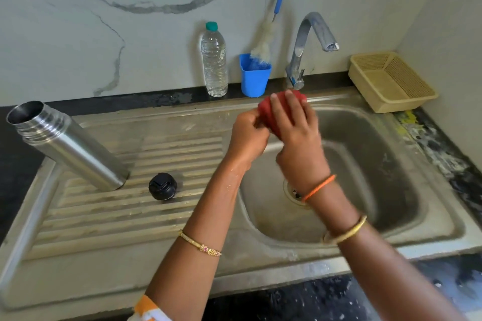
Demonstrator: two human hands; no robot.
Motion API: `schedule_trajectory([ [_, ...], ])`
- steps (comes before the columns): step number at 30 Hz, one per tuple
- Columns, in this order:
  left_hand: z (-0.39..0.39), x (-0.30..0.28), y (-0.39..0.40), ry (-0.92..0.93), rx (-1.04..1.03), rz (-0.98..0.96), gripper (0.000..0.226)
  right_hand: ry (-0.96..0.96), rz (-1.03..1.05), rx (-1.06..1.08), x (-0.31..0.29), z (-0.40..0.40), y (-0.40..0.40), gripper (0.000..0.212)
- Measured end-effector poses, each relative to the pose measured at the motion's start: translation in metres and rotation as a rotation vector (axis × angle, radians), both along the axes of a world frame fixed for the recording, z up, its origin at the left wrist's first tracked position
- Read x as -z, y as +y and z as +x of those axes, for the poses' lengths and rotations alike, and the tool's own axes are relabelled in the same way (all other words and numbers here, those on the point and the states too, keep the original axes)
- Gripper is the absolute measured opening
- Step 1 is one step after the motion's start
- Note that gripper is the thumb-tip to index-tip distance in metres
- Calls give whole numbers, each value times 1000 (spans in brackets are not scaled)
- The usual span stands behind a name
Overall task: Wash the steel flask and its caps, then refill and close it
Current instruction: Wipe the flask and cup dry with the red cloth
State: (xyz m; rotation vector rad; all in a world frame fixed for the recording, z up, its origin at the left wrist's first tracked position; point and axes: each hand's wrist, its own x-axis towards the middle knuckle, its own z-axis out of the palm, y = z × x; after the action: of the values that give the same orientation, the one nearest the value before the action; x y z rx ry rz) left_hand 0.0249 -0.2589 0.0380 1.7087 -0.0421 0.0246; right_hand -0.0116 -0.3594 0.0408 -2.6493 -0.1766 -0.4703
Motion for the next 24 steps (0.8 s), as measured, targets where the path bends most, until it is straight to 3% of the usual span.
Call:
schedule_trajectory([
  [4,-7,18,9,-16,69,21,35,-70,87,-3,6,-8,8,67],
  [6,-11,24,14,-62,103,-1,28,187,287,7,-20,12,-11,53],
  [8,-16,26,16,-99,129,8,23,640,466,0,-44,30,-32,54],
  [9,-18,29,16,-110,131,16,22,766,483,-6,-50,34,-39,56],
  [11,-21,33,14,-107,120,41,20,791,449,-28,-54,35,-42,58],
  [13,-20,34,10,-60,75,22,20,608,395,-94,-46,22,-31,55],
  [15,-21,27,6,27,-14,-88,31,291,224,-134,-26,3,-12,55],
  [19,-31,7,-4,424,-50,-918,31,-250,-46,-80,18,-17,7,54],
  [21,-35,2,-6,556,-74,-1197,27,-444,-15,-116,29,-19,5,41],
  [24,-39,-3,-8,569,-76,-1303,27,-547,195,-178,32,-21,1,38],
])
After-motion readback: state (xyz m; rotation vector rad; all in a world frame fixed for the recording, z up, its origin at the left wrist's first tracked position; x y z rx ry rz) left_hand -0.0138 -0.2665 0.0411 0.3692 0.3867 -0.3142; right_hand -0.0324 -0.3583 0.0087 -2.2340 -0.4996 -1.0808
